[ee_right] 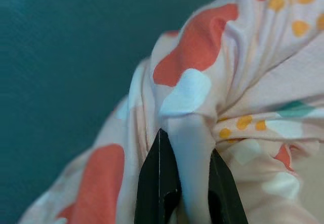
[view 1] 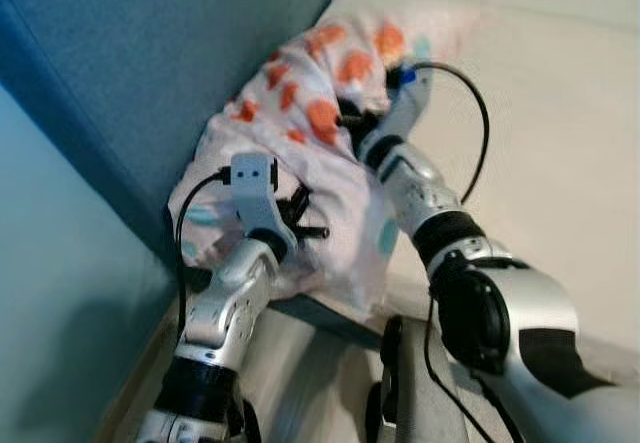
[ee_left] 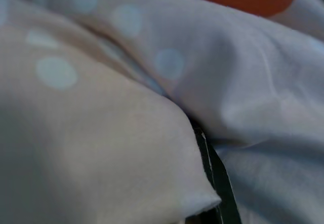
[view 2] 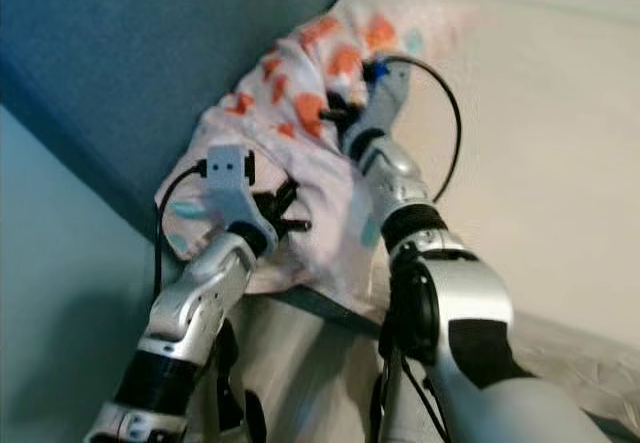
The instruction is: Clean up the room
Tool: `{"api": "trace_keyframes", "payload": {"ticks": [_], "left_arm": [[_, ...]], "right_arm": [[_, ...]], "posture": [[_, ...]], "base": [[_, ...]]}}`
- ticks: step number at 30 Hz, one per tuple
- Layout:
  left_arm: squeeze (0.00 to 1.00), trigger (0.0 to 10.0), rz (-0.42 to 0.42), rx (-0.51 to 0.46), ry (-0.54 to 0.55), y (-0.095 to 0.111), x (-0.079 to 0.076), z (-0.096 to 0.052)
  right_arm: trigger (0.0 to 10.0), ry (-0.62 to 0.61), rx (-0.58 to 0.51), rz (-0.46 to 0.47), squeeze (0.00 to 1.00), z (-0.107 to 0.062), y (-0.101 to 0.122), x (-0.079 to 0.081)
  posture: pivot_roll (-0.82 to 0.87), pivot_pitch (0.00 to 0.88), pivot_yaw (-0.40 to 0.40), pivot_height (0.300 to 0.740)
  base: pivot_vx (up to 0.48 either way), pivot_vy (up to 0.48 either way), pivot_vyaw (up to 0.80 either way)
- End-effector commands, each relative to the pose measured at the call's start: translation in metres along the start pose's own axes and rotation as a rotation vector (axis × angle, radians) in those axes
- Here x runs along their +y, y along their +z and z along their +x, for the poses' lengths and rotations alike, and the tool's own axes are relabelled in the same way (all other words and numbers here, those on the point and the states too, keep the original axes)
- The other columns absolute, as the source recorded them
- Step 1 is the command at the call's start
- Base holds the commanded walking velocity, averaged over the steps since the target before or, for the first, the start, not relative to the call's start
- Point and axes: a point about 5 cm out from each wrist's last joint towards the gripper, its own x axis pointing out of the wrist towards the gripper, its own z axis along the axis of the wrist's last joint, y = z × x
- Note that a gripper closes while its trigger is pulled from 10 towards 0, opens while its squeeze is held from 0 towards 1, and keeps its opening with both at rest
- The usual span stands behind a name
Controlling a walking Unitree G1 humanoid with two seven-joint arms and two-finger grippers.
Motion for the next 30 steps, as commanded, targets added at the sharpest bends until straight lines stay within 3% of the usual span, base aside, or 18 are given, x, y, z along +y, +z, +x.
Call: {"api": "trace_keyframes", "payload": {"ticks": [1, 2, 6, 7, 9, 14, 18, 24, 27, 28, 30], "left_arm": [[0.0, 0.0, 0.056, -0.128, -0.019, 0.024, -0.009, 0.01], [0.0, 0.0, 0.087, -0.174, 0.0, 0.034, -0.008, 0.015], [0.0, 0.0, 0.108, -0.208, 0.013, 0.042, -0.008, 0.018], [0.0, 0.0, 0.164, -0.274, 0.043, 0.055, -0.007, 0.023], [0.0, 0.0, 0.164, -0.274, 0.043, 0.055, -0.007, 0.023], [0.0, 0.0, 0.331, -0.498, 0.164, 0.097, -0.001, 0.035], [0.0, 0.0, 0.348, -0.526, 0.193, 0.102, 0.001, 0.036], [0.0, 0.0, 0.334, -0.477, 0.191, 0.088, 0.004, 0.032], [0.0, 0.0, 0.304, -0.297, 0.076, 0.024, -0.012, 0.004], [0.0, 0.0, 0.298, -0.259, 0.048, 0.01, -0.017, -0.004], [0.0, 0.0, 0.295, -0.236, 0.031, 0.001, -0.022, -0.008]], "right_arm": [[0.0, 0.118, 0.004, -0.021, 0.0, 0.009, 0.001, 0.028], [0.0, 0.13, -0.032, -0.032, 0.0, 0.013, 0.012, 0.033], [0.0, 0.137, -0.058, -0.039, 0.0, 0.016, 0.021, 0.035], [0.0, 0.142, -0.095, -0.046, 0.0, 0.018, 0.034, 0.038], [0.0, 0.142, -0.095, -0.046, 0.0, 0.018, 0.034, 0.038], [0.0, 0.159, -0.203, -0.059, 0.0, 0.023, 0.069, 0.042], [0.0, 0.16, -0.214, -0.075, 0.0, 0.022, 0.073, 0.041], [0.0, 0.138, -0.184, -0.072, 0.0, 0.019, 0.059, 0.032], [0.0, 0.063, -0.02, -0.085, 0.0, 0.0, 0.001, 0.005], [0.0, 0.043, 0.018, -0.088, 0.0, -0.005, -0.011, -0.002], [0.0, 0.028, 0.04, -0.089, 0.0, -0.009, -0.017, -0.006]], "posture": [[0.15, 0.347, 0.011, 0.541], [0.15, 0.347, 0.011, 0.541], [0.15, 0.347, 0.011, 0.541], [0.15, 0.347, 0.011, 0.541], [0.15, 0.347, 0.011, 0.541], [0.15, 0.343, 0.014, 0.541], [0.15, 0.344, 0.013, 0.541], [0.15, 0.346, 0.014, 0.541], [0.17, 0.355, 0.017, 0.541], [0.18, 0.362, 0.021, 0.541], [0.18, 0.362, 0.021, 0.541]], "base": [[0.0, 0.0, 0.0], [0.0, 0.0, 0.0], [0.0, 0.0, 0.0], [0.0, 0.0, 0.0], [0.0, 0.0, 0.0], [0.0, 0.0, 0.0], [0.0, 0.0, 0.0], [0.0, 0.0, 0.0], [0.0, 0.0, 0.0], [0.0, 0.0, 0.0], [0.0, 0.0, 0.0]]}}
